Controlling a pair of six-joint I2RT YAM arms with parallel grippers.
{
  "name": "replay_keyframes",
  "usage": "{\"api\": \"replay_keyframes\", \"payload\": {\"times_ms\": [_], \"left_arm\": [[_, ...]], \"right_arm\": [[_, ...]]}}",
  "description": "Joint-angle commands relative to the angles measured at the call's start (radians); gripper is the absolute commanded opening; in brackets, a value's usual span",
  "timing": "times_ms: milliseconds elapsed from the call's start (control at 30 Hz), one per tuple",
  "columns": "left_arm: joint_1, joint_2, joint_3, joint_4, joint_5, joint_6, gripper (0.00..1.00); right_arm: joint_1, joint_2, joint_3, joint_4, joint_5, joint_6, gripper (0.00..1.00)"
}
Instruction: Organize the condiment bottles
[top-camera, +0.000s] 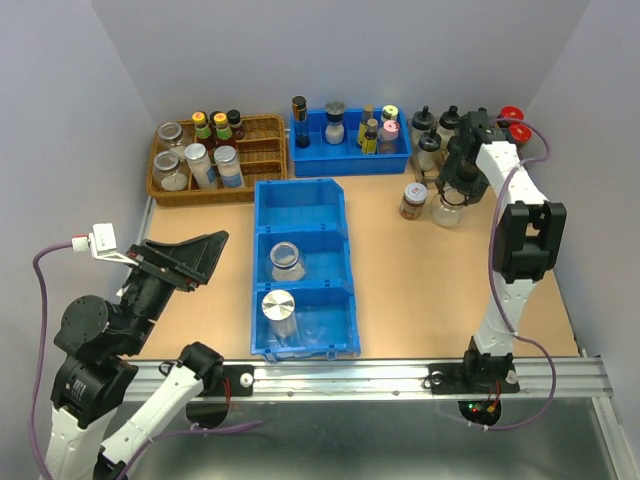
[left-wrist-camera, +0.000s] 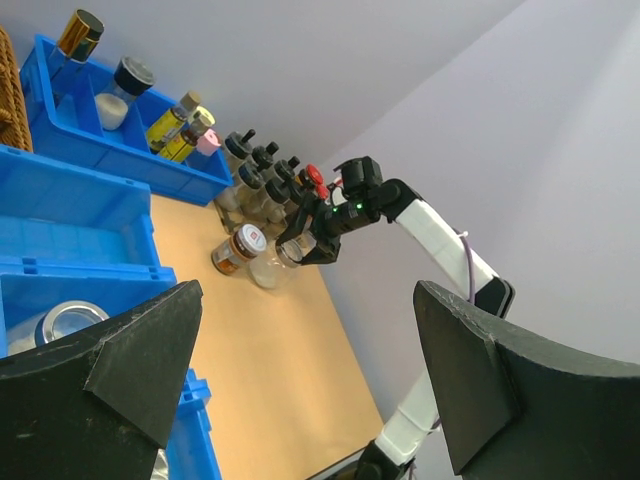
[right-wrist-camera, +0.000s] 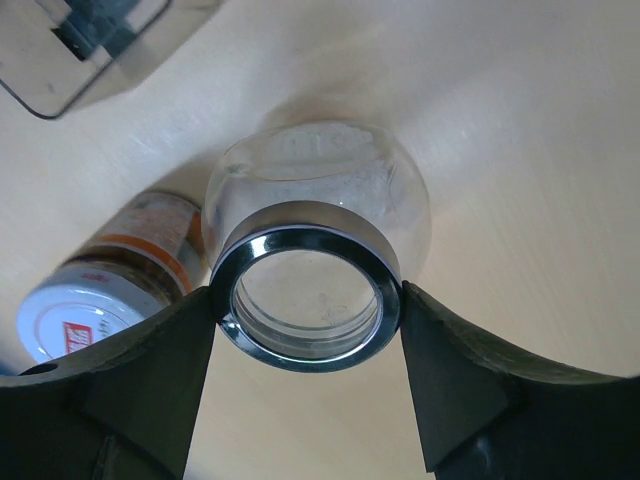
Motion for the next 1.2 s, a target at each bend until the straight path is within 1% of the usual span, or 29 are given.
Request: {"api": "replay_keyframes", "payload": {"times_ms": [0,67,100,200,267,300,367,400,467,567,633,667,767,967,1167], "left_arm": [[-0.003,0.004,-0.001,0.048,0.002,0.024,0.98],[-0.003,0.002,0.002,0.049,0.001,0.026,0.98],[-0.003,0.002,0.005,0.049,0.001,0.029,0.98],[-0.003,0.004,0.011,0.049,-0.001,0.035,0.98],[-0.003,0.007,0.011,0.054,0.001,0.040,0.98],[-0.003,0.007,0.010,0.055,0.001,0.041,0.98],[-0.003,0.010,0.005,0.060,0.004,0.043,0.98],[-0.003,0.012,0.005,0.065,0.005,0.044,0.98],[-0.003,0.016,-0.001,0.068,0.013,0.044,0.98],[-0.003,0.021,-0.004,0.072,0.022,0.043,0.98],[-0.003,0.018,-0.003,0.072,0.022,0.041,0.98],[-0.003,0.018,-0.003,0.069,0.021,0.040,0.98],[-0.003,0.009,-0.003,0.065,0.011,0.037,0.98],[-0.003,-0.005,0.005,0.046,0.002,0.026,0.98],[-0.001,-0.030,0.011,0.020,-0.022,0.020,0.98]], "right_arm": [[0.002,-0.151,-0.056,-0.018,0.065,0.011,0.00],[0.003,-0.249,-0.064,-0.020,0.048,0.006,0.00],[0.003,-0.307,-0.067,-0.023,0.013,0.006,0.00],[0.003,-0.393,-0.073,-0.026,-0.103,-0.012,0.00],[0.041,-0.458,-0.084,-0.028,-0.175,-0.023,0.01],[0.097,-0.473,-0.086,-0.031,-0.183,-0.020,0.00],[0.168,-0.499,-0.084,-0.031,-0.228,-0.008,0.00],[0.240,-0.501,-0.078,-0.031,-0.228,0.007,0.00],[0.310,-0.498,-0.061,-0.028,-0.231,0.033,0.01],[0.467,-0.466,-0.026,-0.008,-0.208,0.104,0.00],[0.521,-0.447,-0.003,-0.008,-0.168,0.129,0.00],[0.571,-0.440,0.012,-0.002,-0.159,0.151,0.00],[0.669,-0.392,0.034,0.006,-0.110,0.184,0.00],[0.800,-0.289,0.055,0.003,-0.068,0.218,0.00],[0.854,-0.249,0.056,-0.024,-0.034,0.199,0.00]]}}
